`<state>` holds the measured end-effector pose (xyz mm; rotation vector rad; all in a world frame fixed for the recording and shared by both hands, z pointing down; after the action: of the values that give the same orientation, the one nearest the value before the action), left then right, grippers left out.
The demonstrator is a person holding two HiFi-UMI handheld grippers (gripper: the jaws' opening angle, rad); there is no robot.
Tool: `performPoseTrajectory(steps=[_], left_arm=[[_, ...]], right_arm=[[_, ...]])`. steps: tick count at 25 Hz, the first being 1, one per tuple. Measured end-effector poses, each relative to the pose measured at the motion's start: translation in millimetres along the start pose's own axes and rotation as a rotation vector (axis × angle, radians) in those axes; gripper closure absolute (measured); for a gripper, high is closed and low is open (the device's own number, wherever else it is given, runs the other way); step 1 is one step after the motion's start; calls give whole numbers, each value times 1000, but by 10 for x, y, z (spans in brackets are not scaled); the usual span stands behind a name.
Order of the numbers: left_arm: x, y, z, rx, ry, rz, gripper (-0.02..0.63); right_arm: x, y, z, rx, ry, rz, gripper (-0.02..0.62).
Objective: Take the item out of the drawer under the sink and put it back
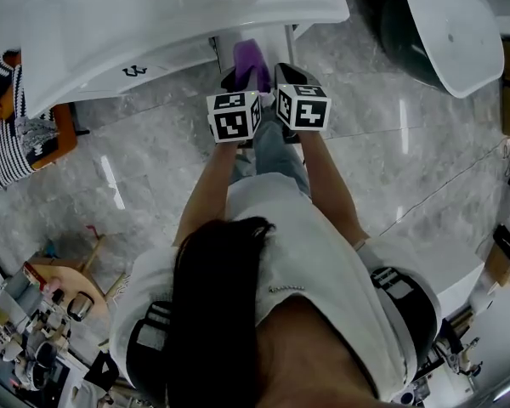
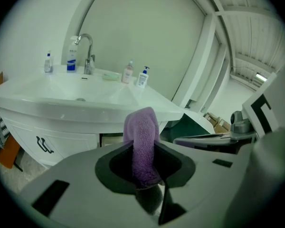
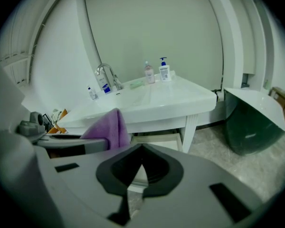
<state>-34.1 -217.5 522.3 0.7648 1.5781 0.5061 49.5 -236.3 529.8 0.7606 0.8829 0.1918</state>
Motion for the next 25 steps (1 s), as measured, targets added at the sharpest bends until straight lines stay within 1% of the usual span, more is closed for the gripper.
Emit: performPoseTrajectory(steps=[5,14,25], left_arm=[[166,-67,-66,0,7,32,512],[396,-210,-146,-8,14,93,511],[640,-254,-223,-29,25,140,511]], right_arm=[[78,-58,-158,65,7,22,580],[191,-202,-395,142,16,60,580],[331,-267,-593,169,40,108,580]])
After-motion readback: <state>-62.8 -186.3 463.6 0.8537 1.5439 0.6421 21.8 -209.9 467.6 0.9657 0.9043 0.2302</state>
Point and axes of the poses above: the fingertips, and each gripper's own axes: x backward along the fingers, z to its right, y out of its underside, the point moved 1 cm from there along x, backward along the fingers, and after that the axes turned 14 degrees about -y, right-handed, at the moved point
